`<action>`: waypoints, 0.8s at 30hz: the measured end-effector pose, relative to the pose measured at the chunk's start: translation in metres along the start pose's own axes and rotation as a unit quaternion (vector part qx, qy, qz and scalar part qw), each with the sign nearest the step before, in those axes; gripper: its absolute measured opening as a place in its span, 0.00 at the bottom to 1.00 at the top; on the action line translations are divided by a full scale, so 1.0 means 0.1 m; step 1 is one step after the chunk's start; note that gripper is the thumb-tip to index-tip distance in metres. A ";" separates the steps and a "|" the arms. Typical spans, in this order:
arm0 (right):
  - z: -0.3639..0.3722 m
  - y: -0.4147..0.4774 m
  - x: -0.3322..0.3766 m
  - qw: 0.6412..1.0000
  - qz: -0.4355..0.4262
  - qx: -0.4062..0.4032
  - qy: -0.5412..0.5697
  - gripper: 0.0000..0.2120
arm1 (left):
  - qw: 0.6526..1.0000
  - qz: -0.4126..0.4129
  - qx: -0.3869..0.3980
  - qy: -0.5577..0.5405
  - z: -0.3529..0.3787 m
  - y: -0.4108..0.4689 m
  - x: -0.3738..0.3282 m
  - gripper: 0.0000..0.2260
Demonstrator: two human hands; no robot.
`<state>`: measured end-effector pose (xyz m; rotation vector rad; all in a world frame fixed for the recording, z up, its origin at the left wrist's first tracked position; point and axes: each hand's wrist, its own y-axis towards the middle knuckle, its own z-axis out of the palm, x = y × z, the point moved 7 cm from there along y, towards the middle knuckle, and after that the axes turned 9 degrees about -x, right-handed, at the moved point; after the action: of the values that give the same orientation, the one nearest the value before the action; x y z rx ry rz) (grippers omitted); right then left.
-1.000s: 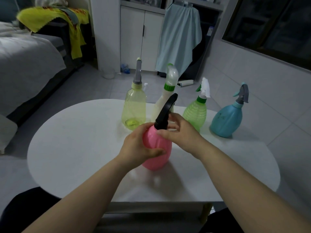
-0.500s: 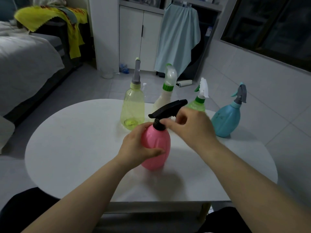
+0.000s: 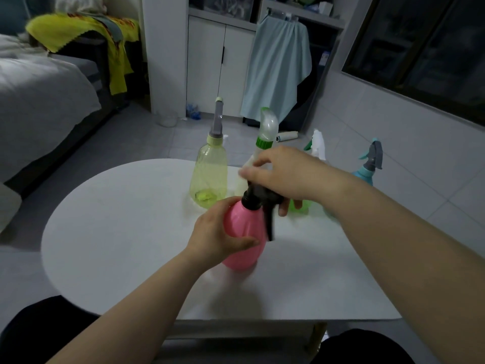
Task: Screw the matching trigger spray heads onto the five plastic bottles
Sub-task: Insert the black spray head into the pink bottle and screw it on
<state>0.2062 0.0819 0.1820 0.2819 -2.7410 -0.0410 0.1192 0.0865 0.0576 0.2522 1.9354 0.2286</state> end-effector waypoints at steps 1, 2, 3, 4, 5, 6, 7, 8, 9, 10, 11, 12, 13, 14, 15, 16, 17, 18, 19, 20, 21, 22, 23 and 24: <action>0.00 0.00 0.01 0.997 0.018 0.025 0.070 0.16 | 1.000 -0.001 0.002 0.001 0.00 0.00 -0.01 0.35; -0.04 0.02 0.00 0.994 0.016 0.025 0.107 0.14 | 1.000 -0.007 0.007 0.001 0.00 -0.01 -0.01 0.36; -0.11 0.03 0.01 0.993 0.003 0.013 0.121 0.14 | 1.000 -0.012 0.015 0.003 0.01 -0.01 -0.01 0.36; -0.16 0.05 0.02 0.994 -0.020 0.003 0.106 0.18 | 1.000 -0.014 0.021 0.004 0.01 -0.01 -0.02 0.36; -0.17 0.06 0.03 0.997 -0.051 0.006 0.062 0.22 | 1.000 -0.014 0.024 0.003 0.01 -0.01 -0.03 0.36; -0.14 0.06 0.03 0.997 -0.076 0.024 0.002 0.25 | 1.000 -0.015 0.024 0.000 0.01 -0.01 -0.03 0.36; -0.10 0.04 0.03 0.994 -0.093 0.046 -0.041 0.26 | 1.000 -0.016 0.022 -0.003 0.00 -0.02 -0.04 0.36; -0.05 0.03 0.03 0.991 -0.105 0.065 -0.053 0.25 | 1.000 -0.017 0.020 -0.006 0.00 -0.02 -0.04 0.36; -0.02 0.02 0.04 0.991 -0.105 0.073 -0.036 0.22 | 1.000 -0.017 0.018 -0.008 0.00 -0.02 -0.03 0.36; -0.01 0.03 0.05 0.993 -0.095 0.066 -0.002 0.18 | 1.000 -0.016 0.015 -0.010 0.00 -0.02 -0.03 0.36; -0.01 0.05 0.05 0.995 -0.082 0.043 0.025 0.15 | 1.000 -0.017 0.010 -0.014 0.00 -0.02 -0.02 0.36; -0.04 0.07 0.04 0.997 -0.069 0.010 0.032 0.13 | 1.000 -0.019 0.007 -0.017 -0.01 -0.01 -0.01 0.36; -0.07 0.11 0.03 0.998 -0.058 -0.028 0.017 0.14 | 1.000 -0.020 0.005 -0.018 -0.01 -0.01 0.00 0.36; -0.09 0.14 0.01 0.997 -0.048 -0.061 -0.008 0.17 | 1.000 -0.019 0.005 -0.015 -0.01 0.00 0.00 0.36; -0.11 0.16 0.00 0.995 -0.042 -0.086 -0.036 0.21 | 1.000 -0.015 0.006 -0.010 -0.01 0.01 0.00 0.36; -0.12 0.17 0.00 0.992 -0.043 -0.100 -0.059 0.24 | 1.000 -0.012 0.006 -0.007 -0.01 0.01 0.01 0.36; -0.11 0.19 0.01 0.990 -0.049 -0.109 -0.073 0.25 | 1.000 -0.011 0.007 -0.006 -0.01 0.02 0.01 0.35; -0.10 0.20 0.02 0.989 -0.056 -0.115 -0.078 0.26 | 1.000 -0.010 0.008 -0.008 -0.01 0.03 0.01 0.34; -0.10 0.20 0.02 0.989 -0.058 -0.118 -0.071 0.27 | 1.000 -0.009 0.009 -0.010 -0.01 0.03 0.02 0.34; -0.08 0.20 -0.01 0.991 -0.052 -0.112 -0.047 0.27 | 1.000 -0.008 0.009 -0.013 -0.01 0.03 0.03 0.34; -0.06 0.19 -0.06 0.995 -0.040 -0.094 -0.005 0.26 | 1.000 -0.007 0.009 -0.015 0.00 0.03 0.03 0.34; -0.01 0.17 -0.14 0.997 -0.024 -0.061 0.048 0.26 | 1.000 -0.006 0.012 -0.016 0.00 0.03 0.04 0.34; 0.06 0.13 -0.22 0.994 -0.008 -0.018 0.104 0.25 | 1.000 -0.007 0.018 -0.016 0.00 0.04 0.05 0.35; 0.14 0.08 -0.29 0.987 0.003 0.023 0.160 0.23 | 0.999 -0.008 0.027 -0.017 0.01 0.04 0.06 0.34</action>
<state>0.2258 0.0950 0.1584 0.2674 -2.4250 0.0640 0.1180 0.0923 0.0532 0.2751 1.9103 0.1602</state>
